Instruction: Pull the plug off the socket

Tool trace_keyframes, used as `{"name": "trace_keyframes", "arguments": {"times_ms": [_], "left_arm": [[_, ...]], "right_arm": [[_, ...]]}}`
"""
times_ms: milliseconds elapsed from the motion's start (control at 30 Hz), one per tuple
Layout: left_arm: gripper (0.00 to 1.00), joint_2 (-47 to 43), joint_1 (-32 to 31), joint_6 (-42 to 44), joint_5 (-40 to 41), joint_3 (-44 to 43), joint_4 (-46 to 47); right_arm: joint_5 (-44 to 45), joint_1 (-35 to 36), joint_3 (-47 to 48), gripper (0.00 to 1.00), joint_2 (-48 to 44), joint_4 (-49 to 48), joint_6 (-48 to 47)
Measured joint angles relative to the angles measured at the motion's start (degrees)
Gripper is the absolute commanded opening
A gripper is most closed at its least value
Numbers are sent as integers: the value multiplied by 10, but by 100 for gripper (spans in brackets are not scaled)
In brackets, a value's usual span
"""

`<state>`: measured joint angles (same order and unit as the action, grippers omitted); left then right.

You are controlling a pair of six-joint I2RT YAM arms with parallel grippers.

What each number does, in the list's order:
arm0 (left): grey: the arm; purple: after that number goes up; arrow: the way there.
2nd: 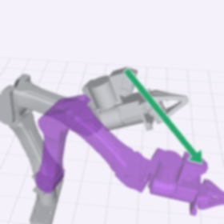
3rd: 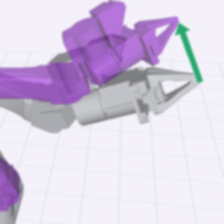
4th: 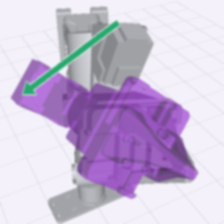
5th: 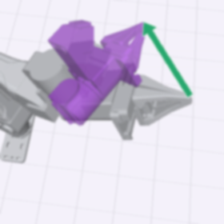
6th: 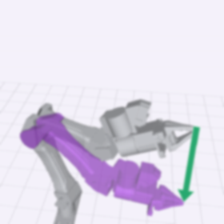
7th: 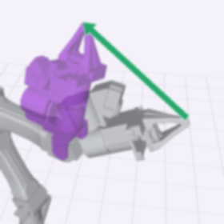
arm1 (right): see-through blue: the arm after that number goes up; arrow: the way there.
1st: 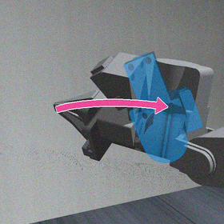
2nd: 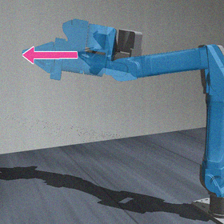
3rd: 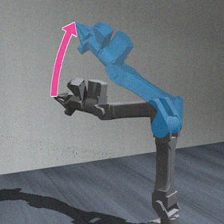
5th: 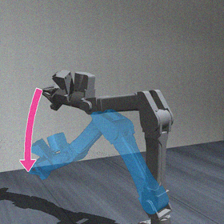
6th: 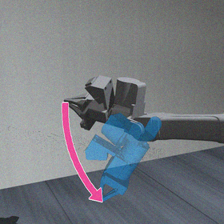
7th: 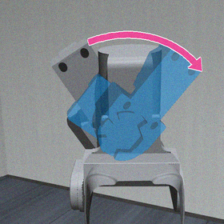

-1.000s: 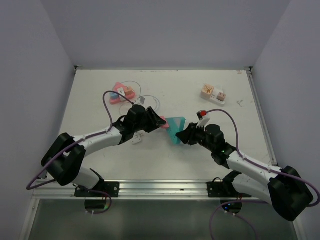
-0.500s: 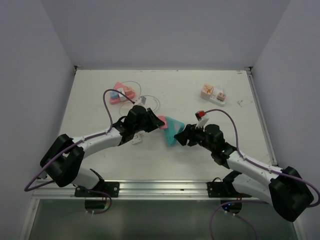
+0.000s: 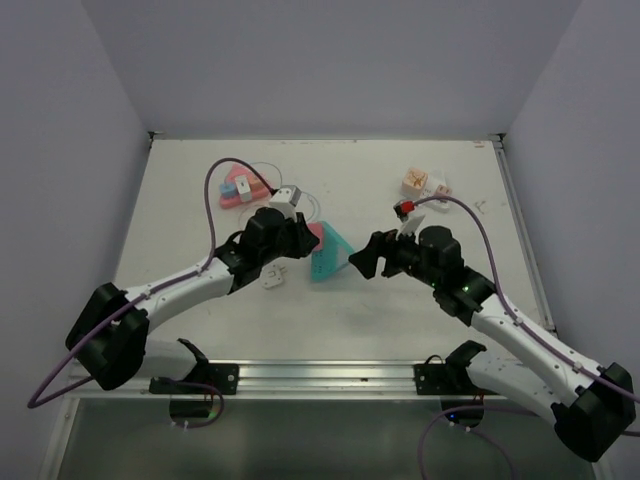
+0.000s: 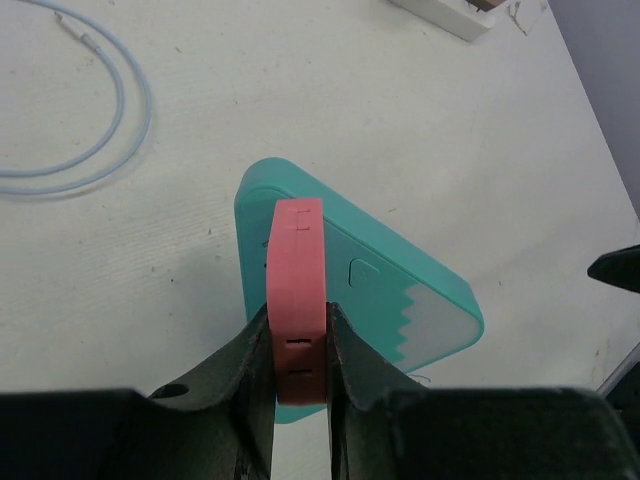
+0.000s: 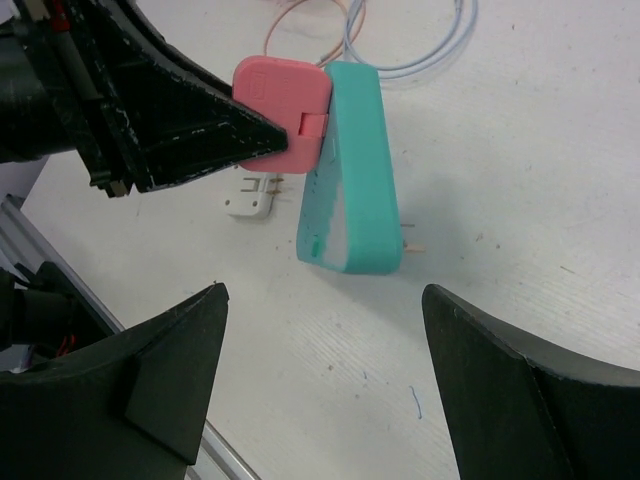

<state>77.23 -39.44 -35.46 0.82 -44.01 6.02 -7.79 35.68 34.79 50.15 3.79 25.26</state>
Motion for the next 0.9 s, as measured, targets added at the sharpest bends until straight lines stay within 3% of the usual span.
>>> {"name": "trace_keyframes", "arguments": {"times_ms": [300,567,900], "left_arm": [[0,-59,-29,143,-28,0,4],[0,-81,-50,209,-51,0,8],[0,-93,-64,233,-67,0,34]], "right_arm": [[-28,0,144,81,108,101,-20],[-44,0,176,79,174,139,-22],[-54,0,178,70,197,141,-18]]}}
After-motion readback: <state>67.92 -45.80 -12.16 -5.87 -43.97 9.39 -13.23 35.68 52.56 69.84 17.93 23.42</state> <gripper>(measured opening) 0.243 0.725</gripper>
